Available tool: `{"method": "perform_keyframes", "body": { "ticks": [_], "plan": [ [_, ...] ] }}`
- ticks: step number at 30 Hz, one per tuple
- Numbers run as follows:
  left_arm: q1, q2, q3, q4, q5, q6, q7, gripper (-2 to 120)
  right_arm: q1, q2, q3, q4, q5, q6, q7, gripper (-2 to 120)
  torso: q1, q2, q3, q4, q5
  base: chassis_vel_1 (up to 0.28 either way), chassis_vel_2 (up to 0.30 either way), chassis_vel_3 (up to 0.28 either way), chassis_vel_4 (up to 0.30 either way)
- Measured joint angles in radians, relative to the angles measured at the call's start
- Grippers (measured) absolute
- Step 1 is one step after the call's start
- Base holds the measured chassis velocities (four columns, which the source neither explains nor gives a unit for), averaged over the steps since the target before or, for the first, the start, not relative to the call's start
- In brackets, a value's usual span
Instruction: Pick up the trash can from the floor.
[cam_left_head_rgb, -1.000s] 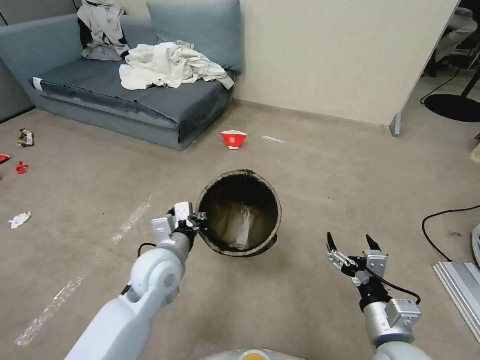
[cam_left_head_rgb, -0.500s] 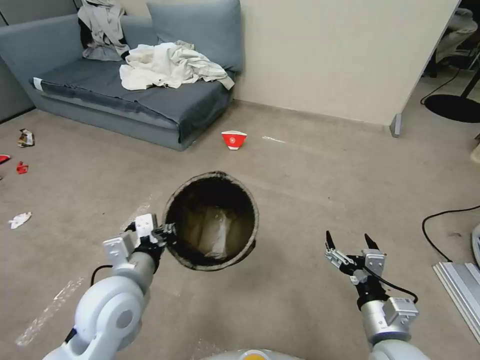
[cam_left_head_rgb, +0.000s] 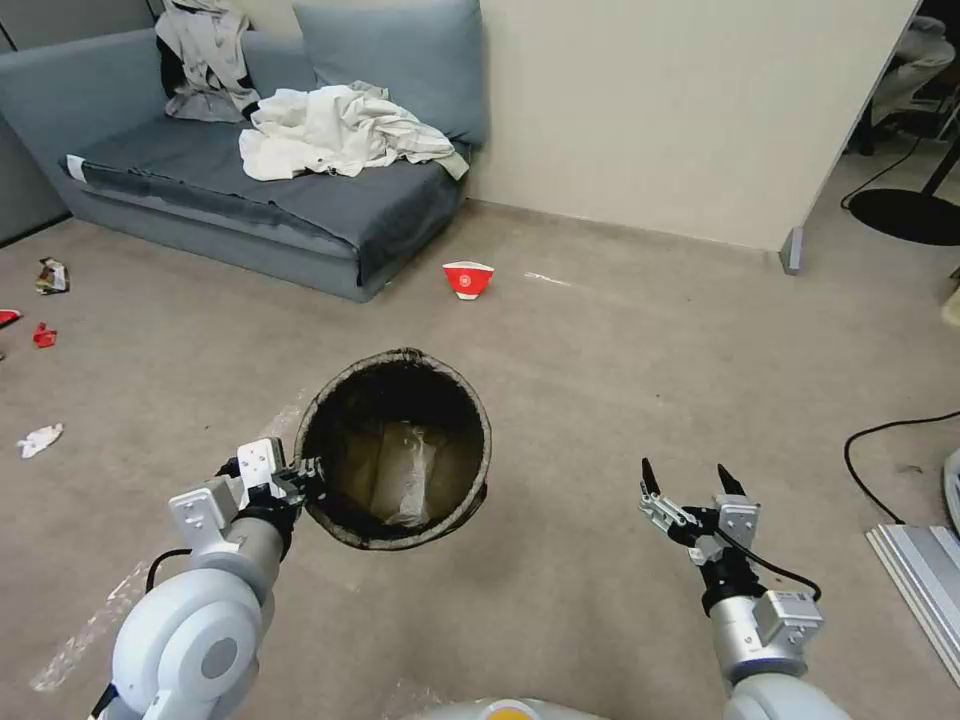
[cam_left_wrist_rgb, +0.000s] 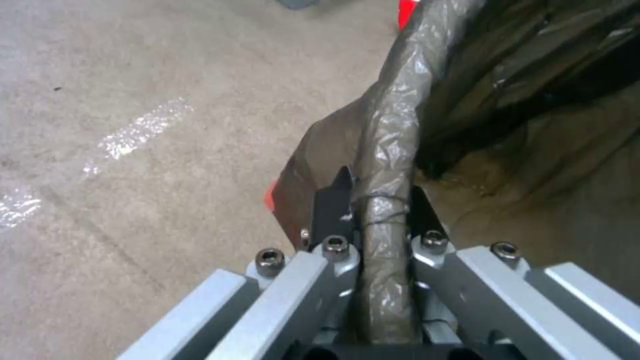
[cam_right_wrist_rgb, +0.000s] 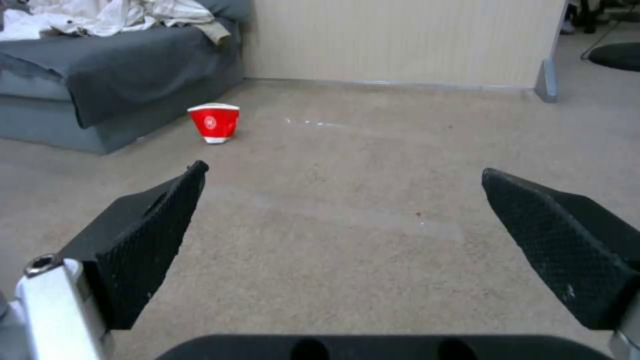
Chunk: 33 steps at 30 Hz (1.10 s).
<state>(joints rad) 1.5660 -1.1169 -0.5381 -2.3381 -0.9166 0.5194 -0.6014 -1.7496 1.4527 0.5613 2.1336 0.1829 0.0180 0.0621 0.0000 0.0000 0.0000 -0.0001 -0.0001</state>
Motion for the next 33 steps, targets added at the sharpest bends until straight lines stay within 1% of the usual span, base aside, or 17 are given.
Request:
{"method": "perform_keyframes", "body": {
  "ticks": [13, 33],
  "plan": [
    [-0.011, -0.005, -0.009, -0.002, -0.004, 0.005, 0.003, 1, -0.005, 0.004, -0.001, 0.01, -0.012, 0.001, 0.003, 100, 0.0, 0.0, 0.0, 0.0001, 0.0001, 0.0, 0.0, 0.0, 0.0],
    [-0.006, -0.008, 0.01, -0.016, -0.003, 0.01, 0.003, 1, -0.01, 0.003, 0.002, 0.019, -0.014, 0.002, 0.006, 100, 0.0, 0.0, 0.0, 0.0001, 0.0001, 0.0, 0.0, 0.0, 0.0]
  ]
}}
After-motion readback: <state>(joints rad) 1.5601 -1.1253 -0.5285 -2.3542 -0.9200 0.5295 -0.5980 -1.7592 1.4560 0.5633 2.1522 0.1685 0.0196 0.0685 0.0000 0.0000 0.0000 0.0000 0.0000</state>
